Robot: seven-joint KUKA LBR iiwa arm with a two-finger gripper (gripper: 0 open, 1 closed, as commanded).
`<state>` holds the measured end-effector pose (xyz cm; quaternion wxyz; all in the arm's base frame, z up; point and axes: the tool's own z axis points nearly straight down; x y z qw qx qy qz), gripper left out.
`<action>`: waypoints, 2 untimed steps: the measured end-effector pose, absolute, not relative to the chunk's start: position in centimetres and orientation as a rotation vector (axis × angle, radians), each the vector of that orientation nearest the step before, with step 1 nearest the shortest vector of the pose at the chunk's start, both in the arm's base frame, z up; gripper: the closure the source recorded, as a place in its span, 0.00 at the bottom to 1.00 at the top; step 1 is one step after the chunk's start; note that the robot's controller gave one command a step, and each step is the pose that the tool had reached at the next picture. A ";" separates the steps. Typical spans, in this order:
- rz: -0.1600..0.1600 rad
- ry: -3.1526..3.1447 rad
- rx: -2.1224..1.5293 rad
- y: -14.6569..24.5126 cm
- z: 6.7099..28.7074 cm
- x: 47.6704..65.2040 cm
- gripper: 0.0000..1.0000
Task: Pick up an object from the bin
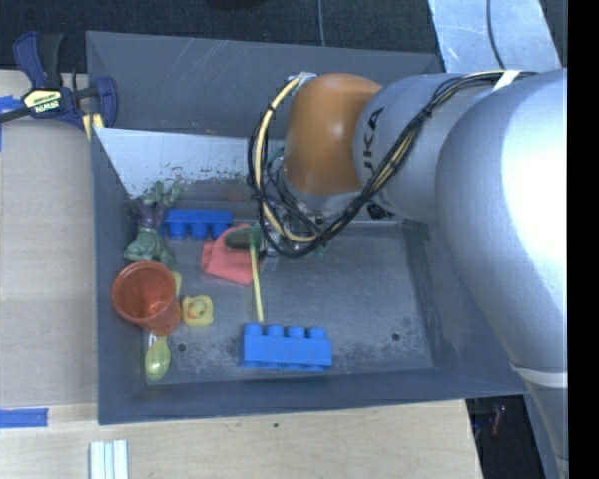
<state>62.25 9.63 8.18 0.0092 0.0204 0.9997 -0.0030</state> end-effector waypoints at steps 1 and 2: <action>-0.009 3.123 0.063 9.6 8.2 62.3 1.00; -0.014 3.121 0.049 11.0 8.6 60.5 1.00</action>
Offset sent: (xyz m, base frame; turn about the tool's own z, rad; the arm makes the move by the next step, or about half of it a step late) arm -0.0487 0.0481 0.0136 -0.0435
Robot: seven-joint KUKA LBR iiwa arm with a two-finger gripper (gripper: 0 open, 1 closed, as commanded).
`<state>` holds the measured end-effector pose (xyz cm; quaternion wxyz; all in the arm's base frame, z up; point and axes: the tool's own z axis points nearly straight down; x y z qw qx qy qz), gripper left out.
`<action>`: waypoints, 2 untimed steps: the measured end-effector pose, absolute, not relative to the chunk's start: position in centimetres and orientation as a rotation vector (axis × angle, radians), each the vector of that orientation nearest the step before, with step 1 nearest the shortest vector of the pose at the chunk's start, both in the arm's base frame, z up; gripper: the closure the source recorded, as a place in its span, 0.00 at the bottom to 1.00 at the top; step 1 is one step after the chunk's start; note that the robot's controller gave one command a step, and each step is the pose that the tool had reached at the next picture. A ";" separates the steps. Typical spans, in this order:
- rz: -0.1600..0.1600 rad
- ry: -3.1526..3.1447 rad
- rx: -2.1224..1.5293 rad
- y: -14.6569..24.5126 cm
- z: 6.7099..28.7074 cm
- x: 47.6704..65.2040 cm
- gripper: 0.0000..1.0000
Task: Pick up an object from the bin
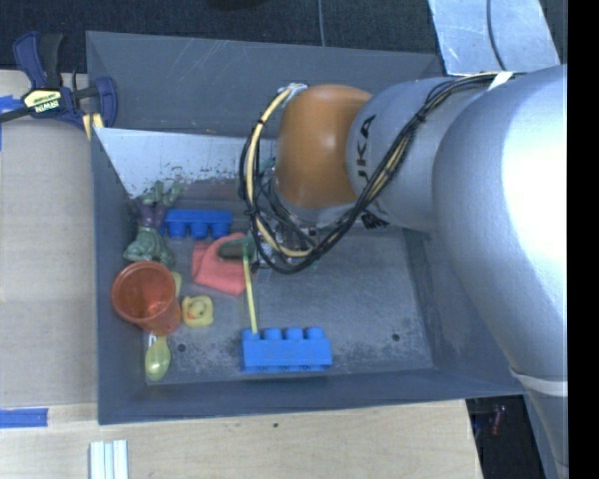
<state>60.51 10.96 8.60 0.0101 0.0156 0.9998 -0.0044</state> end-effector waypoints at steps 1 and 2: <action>-0.007 3.119 -0.054 11.2 8.3 60.0 1.00; -0.013 3.126 -0.049 12.2 13.6 59.0 1.00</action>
Offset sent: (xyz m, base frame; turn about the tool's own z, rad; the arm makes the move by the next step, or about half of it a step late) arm -0.0277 0.0379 0.1298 -0.0587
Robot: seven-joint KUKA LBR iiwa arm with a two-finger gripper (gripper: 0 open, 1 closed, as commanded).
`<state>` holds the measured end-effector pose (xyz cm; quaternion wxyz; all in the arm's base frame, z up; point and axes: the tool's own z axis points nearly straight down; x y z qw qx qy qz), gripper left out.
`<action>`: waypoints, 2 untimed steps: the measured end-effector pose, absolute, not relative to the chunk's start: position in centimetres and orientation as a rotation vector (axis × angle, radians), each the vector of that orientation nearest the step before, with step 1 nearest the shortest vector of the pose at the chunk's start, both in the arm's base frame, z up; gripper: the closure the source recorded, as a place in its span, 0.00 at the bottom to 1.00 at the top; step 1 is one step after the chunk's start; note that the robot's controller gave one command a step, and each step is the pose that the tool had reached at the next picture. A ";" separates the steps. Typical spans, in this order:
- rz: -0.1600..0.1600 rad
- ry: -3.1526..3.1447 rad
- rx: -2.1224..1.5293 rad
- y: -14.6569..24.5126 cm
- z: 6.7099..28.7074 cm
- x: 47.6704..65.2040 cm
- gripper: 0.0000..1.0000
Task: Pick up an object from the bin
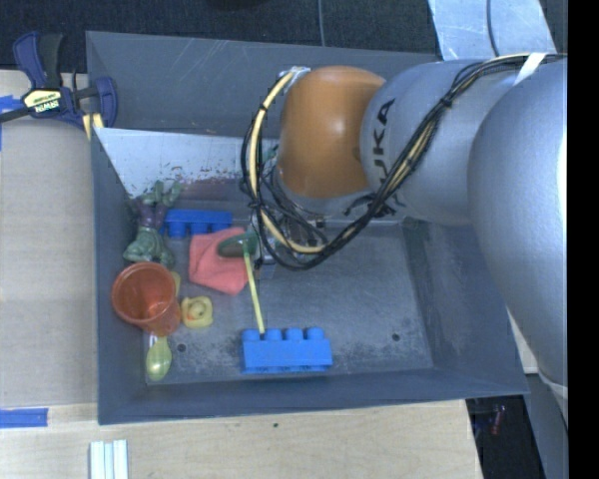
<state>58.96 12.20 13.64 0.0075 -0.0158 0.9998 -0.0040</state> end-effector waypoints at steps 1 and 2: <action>-0.017 3.116 -0.244 14.3 19.0 56.2 1.00; -0.013 3.119 -0.110 13.6 28.5 56.8 1.00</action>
Offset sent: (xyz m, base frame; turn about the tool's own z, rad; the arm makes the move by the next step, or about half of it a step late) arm -0.0141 0.0077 0.2029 0.0401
